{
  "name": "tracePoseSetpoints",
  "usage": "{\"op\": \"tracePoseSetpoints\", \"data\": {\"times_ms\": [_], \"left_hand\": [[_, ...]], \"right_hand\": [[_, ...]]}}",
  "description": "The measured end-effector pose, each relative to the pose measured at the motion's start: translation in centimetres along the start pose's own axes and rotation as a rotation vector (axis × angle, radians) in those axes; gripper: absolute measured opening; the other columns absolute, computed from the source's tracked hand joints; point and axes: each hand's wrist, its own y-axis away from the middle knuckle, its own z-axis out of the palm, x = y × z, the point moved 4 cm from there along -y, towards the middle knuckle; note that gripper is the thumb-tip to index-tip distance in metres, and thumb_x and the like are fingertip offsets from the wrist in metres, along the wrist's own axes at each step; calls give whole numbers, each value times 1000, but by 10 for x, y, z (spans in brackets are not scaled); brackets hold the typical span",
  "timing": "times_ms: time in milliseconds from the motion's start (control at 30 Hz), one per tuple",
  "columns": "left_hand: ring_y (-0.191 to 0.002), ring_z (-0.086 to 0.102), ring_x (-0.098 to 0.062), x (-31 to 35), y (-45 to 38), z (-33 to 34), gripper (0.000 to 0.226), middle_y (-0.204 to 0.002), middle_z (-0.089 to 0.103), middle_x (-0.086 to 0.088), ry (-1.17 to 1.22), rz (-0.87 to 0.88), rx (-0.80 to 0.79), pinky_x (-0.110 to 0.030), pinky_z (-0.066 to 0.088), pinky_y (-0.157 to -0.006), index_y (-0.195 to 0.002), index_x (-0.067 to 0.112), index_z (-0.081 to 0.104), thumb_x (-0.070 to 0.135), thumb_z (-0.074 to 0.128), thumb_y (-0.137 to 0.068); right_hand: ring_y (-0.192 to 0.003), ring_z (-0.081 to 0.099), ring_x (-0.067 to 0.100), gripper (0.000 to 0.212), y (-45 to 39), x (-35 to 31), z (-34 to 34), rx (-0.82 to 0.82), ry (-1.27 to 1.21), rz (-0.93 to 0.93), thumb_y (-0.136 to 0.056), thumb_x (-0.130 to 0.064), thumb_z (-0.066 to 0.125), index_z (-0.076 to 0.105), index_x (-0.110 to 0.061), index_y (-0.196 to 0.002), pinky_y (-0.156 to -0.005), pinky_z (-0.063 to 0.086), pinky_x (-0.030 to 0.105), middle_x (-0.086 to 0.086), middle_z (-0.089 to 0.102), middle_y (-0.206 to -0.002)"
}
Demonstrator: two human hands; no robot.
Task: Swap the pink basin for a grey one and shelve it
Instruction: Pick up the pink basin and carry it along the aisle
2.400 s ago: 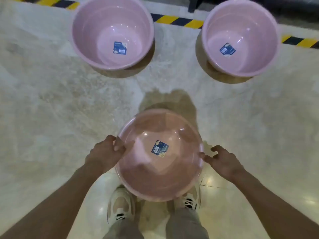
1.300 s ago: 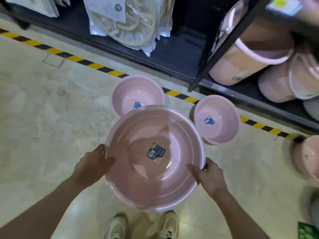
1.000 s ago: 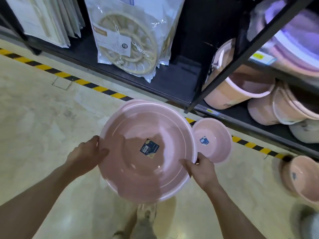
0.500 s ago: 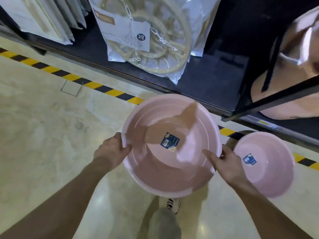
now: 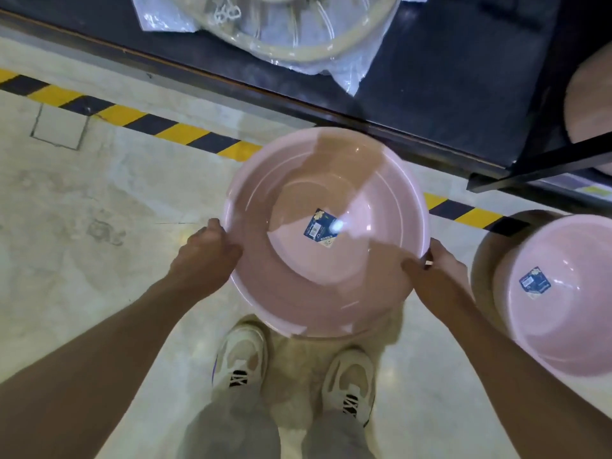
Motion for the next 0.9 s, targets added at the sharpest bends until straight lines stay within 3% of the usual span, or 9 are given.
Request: {"op": "tracePoseSetpoints", "data": {"times_ms": [133,267,333,433,500,633,733,833,900], "left_hand": [[-82,49,-33,-8,-5,19,20,-78,45,3,-12,37,-42,-39,39,-69,-97,9,41,26,52,-94],[-72,52,-30,-17,-6,34,23,-75,48,1,-11,93,-113,-39,39,-63,-96,9,38,27,52,-98],[-66,53,-24,-20,-10,39,23,-76,50,-1,-11,76,-140,-38,43,-59,-96,10,38,28,52,-98],[-78,63,-34,-22,-15,42,26,-88,55,-7,49,9,-185,-49,59,-69,-105,7,40,29,54,-98],[-80,63,-35,-20,-15,41,28,-92,58,-10,64,4,-160,-50,58,-70,-105,8,41,29,57,-96],[-70,57,-32,-8,-4,26,29,-79,59,-7,-9,65,-42,-38,41,-56,-96,12,43,33,62,-90],[-68,57,-31,13,10,7,31,-75,58,-7,-24,102,-13,-38,39,-54,-94,13,43,34,64,-88],[-65,55,-31,49,26,-14,31,-72,58,-8,-35,179,-18,-39,41,-54,-85,17,41,34,66,-88],[-64,53,-35,82,40,-26,36,-67,55,-8,-13,236,-30,-39,41,-54,-78,19,37,36,67,-87]], "right_hand": [[-90,62,30,35,1,11,17,22,-9,12,-83,-27,64,61,-24,-119,-72,43,32,2,68,-97],[-103,59,30,39,4,22,26,-41,12,26,-86,-26,63,60,-20,-124,-78,44,36,6,69,-105],[-100,58,29,40,3,26,29,-78,20,47,-88,-27,63,60,-17,-126,-78,45,37,6,68,-104],[-93,58,28,37,2,28,35,-111,29,67,-89,-24,64,60,-11,-122,-73,43,34,6,65,-100],[-97,59,32,39,3,25,37,-103,33,71,-87,-21,66,59,-7,-122,-76,46,37,10,66,-104],[-92,58,34,36,13,21,25,-1,-18,95,-83,-12,64,56,-1,-116,-72,41,33,14,64,-103],[-88,56,30,30,32,23,1,29,-68,84,-83,-13,64,56,-4,-112,-71,41,33,10,63,-100],[-79,54,26,14,58,34,-35,121,-142,92,-82,-12,63,50,-12,-88,-58,36,28,4,57,-83],[-65,53,16,19,78,43,-62,181,-239,125,-79,-14,63,45,-20,-77,-48,31,19,0,53,-72]]}}
